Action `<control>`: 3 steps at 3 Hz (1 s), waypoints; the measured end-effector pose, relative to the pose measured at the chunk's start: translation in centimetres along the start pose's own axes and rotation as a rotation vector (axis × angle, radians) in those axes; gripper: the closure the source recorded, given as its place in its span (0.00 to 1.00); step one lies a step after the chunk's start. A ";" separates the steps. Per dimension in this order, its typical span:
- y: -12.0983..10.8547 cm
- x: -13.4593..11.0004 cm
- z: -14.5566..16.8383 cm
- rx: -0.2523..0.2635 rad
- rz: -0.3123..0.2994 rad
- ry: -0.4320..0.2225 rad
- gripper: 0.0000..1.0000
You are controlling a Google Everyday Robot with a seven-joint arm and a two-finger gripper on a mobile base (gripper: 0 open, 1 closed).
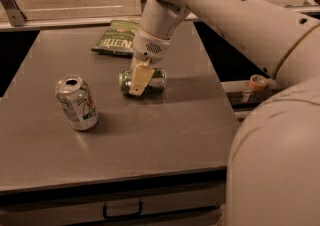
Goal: Knock green can over
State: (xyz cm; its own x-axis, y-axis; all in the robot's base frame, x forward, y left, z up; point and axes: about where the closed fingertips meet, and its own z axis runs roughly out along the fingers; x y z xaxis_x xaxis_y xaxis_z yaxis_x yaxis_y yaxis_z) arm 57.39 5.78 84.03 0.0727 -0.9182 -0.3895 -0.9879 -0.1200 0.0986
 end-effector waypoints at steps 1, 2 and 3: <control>0.0 0.0 0.0 0.000 0.000 0.000 0.36; 2.3 0.6 0.8 -0.087 0.013 0.041 0.12; 2.7 0.6 0.6 -0.099 0.015 0.047 0.00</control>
Offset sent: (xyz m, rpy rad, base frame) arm -0.0689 -0.0215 -0.0137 -0.1471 0.2389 0.0788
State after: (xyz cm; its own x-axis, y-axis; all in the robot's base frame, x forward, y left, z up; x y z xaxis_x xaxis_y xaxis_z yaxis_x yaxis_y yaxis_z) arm 54.67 5.15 83.49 0.0666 -0.9364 -0.3445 -0.9707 -0.1407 0.1948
